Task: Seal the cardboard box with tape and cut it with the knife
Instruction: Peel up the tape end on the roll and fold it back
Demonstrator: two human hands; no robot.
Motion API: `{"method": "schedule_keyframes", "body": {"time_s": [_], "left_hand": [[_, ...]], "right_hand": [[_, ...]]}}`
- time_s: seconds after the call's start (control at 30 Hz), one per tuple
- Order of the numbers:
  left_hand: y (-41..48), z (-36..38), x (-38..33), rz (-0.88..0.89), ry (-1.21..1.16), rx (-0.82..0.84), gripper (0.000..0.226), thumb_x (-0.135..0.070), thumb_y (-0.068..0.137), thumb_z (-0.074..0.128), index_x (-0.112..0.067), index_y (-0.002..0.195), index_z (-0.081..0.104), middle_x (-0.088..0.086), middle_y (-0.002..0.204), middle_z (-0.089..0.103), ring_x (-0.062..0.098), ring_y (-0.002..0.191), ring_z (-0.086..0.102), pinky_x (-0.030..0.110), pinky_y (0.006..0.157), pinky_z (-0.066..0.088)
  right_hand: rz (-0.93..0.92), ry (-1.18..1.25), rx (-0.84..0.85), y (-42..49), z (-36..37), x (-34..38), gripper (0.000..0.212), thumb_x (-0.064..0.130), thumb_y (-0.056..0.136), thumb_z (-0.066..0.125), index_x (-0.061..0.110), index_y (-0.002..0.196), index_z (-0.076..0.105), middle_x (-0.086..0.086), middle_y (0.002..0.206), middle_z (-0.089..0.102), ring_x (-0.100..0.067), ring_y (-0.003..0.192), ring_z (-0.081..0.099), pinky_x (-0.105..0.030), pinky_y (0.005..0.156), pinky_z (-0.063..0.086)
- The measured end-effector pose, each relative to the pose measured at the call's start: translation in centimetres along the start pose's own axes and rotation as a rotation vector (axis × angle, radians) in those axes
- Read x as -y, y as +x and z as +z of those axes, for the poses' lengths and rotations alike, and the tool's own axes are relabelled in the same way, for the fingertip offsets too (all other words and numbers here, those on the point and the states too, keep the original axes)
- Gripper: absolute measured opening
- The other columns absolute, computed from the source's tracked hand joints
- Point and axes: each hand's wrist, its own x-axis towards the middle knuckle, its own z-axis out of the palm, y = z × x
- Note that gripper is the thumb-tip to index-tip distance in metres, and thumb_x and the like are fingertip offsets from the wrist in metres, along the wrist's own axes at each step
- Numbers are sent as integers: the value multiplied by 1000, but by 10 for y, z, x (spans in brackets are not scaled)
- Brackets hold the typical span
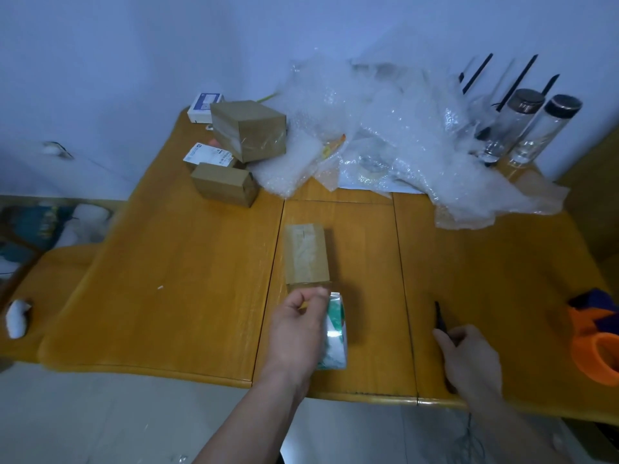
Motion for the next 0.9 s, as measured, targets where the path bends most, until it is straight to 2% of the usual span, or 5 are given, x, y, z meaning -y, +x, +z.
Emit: {"method": "schedule_keyframes", "body": {"time_s": [0.13, 0.23, 0.53, 0.73, 0.9], "left_hand": [[-15, -2, -25, 106, -33, 33, 17, -30, 99, 63, -17, 93, 73, -5, 68, 74, -1, 49, 65, 15, 42, 48], [-31, -6, -48, 224, -5, 63, 19, -30, 99, 63, -16, 91, 74, 17, 77, 72, 9, 59, 64, 21, 50, 51], [-105, -10, -154, 614, -37, 133, 18, -38, 89, 66, -25, 91, 78, 37, 74, 57, 30, 59, 53, 42, 57, 47], [-140, -9, -203, 799, -10, 85, 30, -53, 81, 62, -26, 83, 76, -7, 48, 36, 11, 47, 32, 27, 48, 31], [-151, -9, -223, 806, -13, 46, 15, -28, 93, 64, -25, 82, 75, -4, 48, 30, 13, 47, 27, 28, 47, 26]], "right_hand": [[37, -34, 5, -5, -4, 6, 43, 48, 93, 61, 12, 117, 63, -10, 104, 67, -25, 84, 63, -38, 67, 56], [-32, 3, 42, -13, -32, 37, 52, 53, 93, 58, 12, 125, 59, -9, 114, 64, -22, 89, 61, -41, 77, 57], [-975, 324, 283, -152, -260, 224, 57, 74, 76, 57, 57, 130, 53, 37, 123, 56, 15, 114, 50, -14, 80, 46], [-1208, 167, -89, -192, -307, 266, 30, 43, 86, 67, 42, 116, 66, 26, 97, 61, 5, 105, 55, -2, 87, 35], [-1181, 10, -140, -208, -337, 283, 27, 46, 90, 62, 44, 117, 65, 25, 103, 55, 1, 108, 49, -7, 86, 35]]}}
